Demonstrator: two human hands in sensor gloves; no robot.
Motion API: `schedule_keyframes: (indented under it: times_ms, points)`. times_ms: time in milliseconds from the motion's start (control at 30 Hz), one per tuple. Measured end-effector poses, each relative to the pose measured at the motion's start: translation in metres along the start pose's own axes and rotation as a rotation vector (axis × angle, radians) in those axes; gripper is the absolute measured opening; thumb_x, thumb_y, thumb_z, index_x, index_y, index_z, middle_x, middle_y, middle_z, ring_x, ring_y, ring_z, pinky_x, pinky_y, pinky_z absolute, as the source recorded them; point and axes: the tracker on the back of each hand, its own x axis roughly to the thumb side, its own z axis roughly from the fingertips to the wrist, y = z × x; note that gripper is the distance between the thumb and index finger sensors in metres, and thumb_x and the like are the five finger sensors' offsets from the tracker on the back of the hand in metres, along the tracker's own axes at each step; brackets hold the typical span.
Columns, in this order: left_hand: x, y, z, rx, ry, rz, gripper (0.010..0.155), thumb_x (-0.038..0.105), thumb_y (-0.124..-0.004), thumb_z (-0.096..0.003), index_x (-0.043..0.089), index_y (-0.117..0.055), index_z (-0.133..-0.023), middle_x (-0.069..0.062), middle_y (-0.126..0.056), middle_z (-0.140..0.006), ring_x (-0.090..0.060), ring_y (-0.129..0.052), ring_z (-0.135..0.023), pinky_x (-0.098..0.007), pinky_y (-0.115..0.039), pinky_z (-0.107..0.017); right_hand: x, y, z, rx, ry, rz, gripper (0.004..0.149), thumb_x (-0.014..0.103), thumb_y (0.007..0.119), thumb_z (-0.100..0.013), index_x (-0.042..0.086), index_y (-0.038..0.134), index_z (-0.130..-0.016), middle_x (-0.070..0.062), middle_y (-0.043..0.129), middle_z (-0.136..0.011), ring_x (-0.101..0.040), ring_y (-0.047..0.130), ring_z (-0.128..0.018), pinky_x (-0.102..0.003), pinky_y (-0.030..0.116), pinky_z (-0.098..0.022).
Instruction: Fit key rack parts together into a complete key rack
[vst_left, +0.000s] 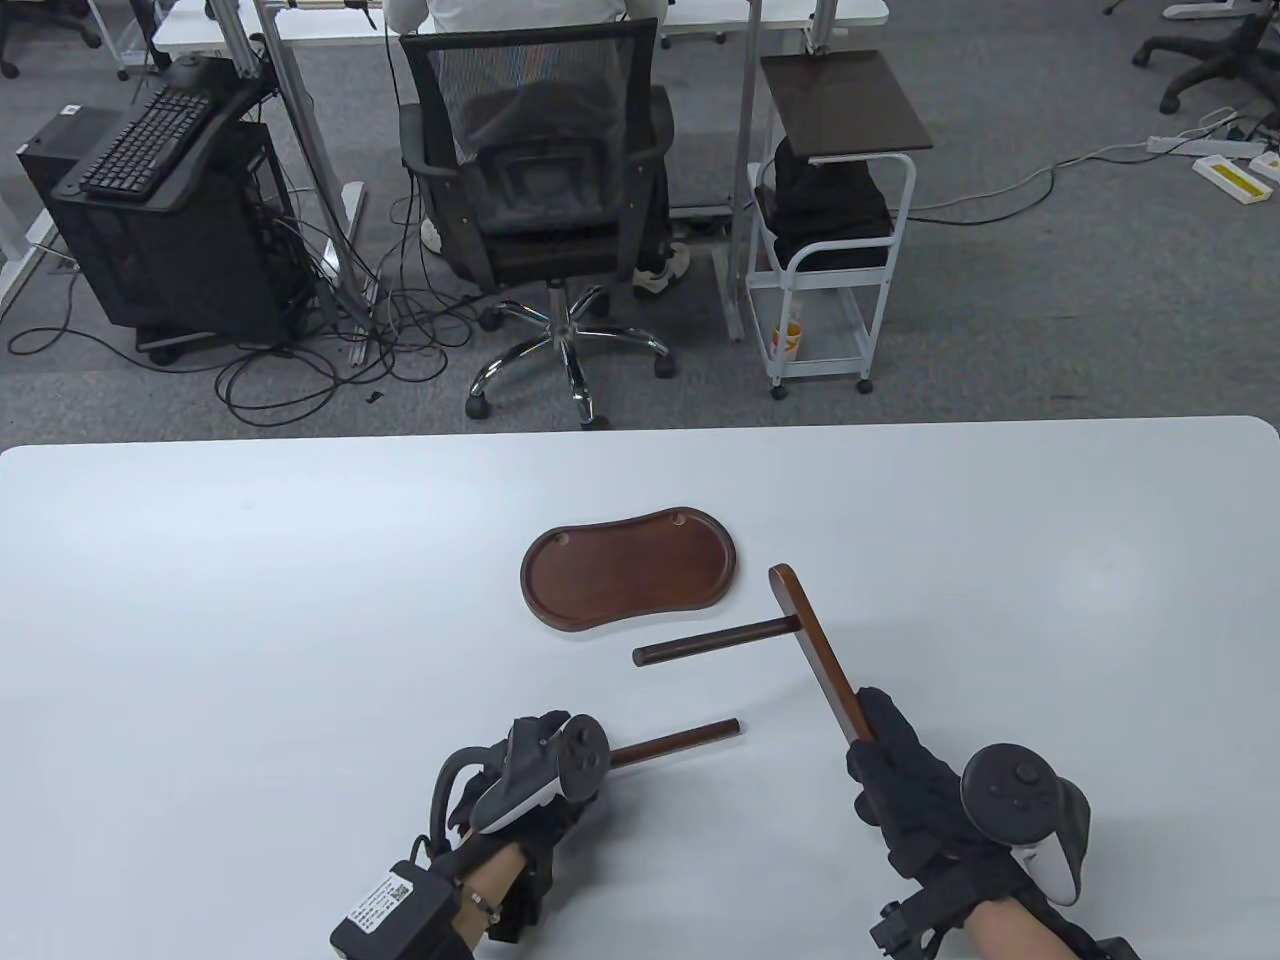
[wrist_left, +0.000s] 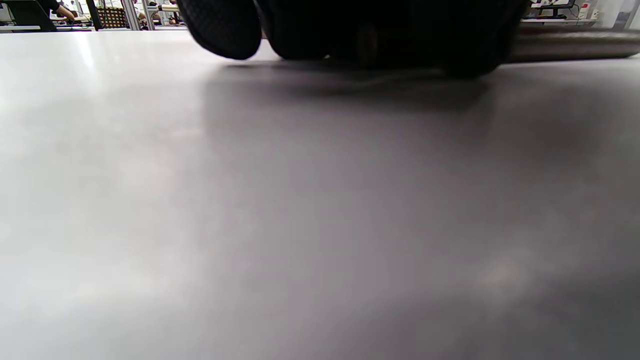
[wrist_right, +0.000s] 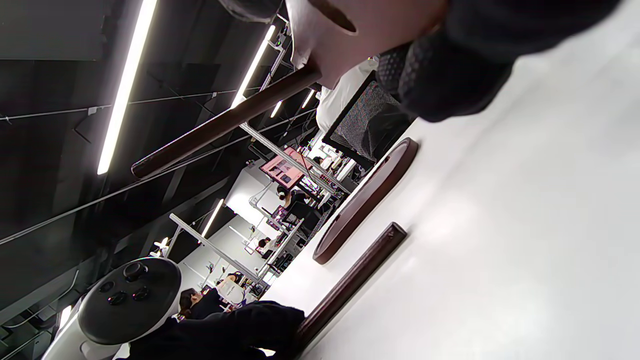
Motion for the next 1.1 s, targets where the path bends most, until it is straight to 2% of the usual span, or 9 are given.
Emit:
schedule_keyframes:
  times_ms: [167, 467, 733, 967, 1100]
  points:
    - [0.002, 0.000, 0.001, 0.004, -0.006, -0.019, 0.048, 0.041, -0.077, -0.0539, 0.030, -0.066, -0.099, 0.001, -0.064, -0.111, -0.028, -0.066, -0.104, -0.053, -0.065, -0.075, 0.000, 0.000, 0.000, 0.000, 0.005, -0.002, 0.064, 0.042, 0.055, -0.061, 0.006, 0.044, -0.112, -0.028, 0.080, -0.085, -0.040, 0.094, -0.043, -0.038, 0.084, -0.018]
    - [0.010, -0.002, 0.003, -0.015, -0.063, -0.081, 0.048, 0.038, -0.070, -0.0568, 0.028, -0.060, -0.103, -0.003, -0.058, -0.114, -0.031, -0.062, -0.105, -0.053, -0.064, -0.076, -0.001, 0.000, 0.000, 0.003, 0.021, -0.013, 0.064, 0.042, 0.055, -0.060, 0.006, 0.044, -0.112, -0.028, 0.080, -0.085, -0.040, 0.094, -0.043, -0.039, 0.084, -0.018]
    - [0.017, 0.004, 0.007, 0.050, -0.088, -0.159, 0.048, 0.036, -0.068, -0.0558, 0.025, -0.063, -0.102, -0.006, -0.073, -0.110, -0.029, -0.078, -0.099, -0.050, -0.074, -0.069, -0.002, 0.000, 0.000, 0.003, 0.031, -0.031, 0.064, 0.042, 0.055, -0.061, 0.006, 0.044, -0.112, -0.028, 0.080, -0.085, -0.040, 0.094, -0.043, -0.039, 0.083, -0.018]
    - [0.017, 0.013, 0.010, 0.047, -0.107, -0.104, 0.049, 0.036, -0.067, -0.0554, 0.024, -0.063, -0.103, -0.004, -0.085, -0.099, -0.024, -0.089, -0.089, -0.046, -0.079, -0.064, -0.003, -0.001, 0.000, 0.007, 0.044, -0.045, 0.064, 0.042, 0.055, -0.061, 0.006, 0.044, -0.112, -0.029, 0.080, -0.085, -0.040, 0.094, -0.043, -0.039, 0.083, -0.018]
    - [0.021, 0.021, 0.014, 0.075, -0.125, -0.084, 0.049, 0.037, -0.065, -0.0558, 0.023, -0.061, -0.103, -0.003, -0.085, -0.097, -0.024, -0.089, -0.087, -0.045, -0.079, -0.064, -0.003, -0.001, 0.000, 0.004, 0.046, -0.047, 0.064, 0.042, 0.055, -0.061, 0.006, 0.044, -0.112, -0.028, 0.080, -0.085, -0.040, 0.094, -0.043, -0.039, 0.084, -0.018]
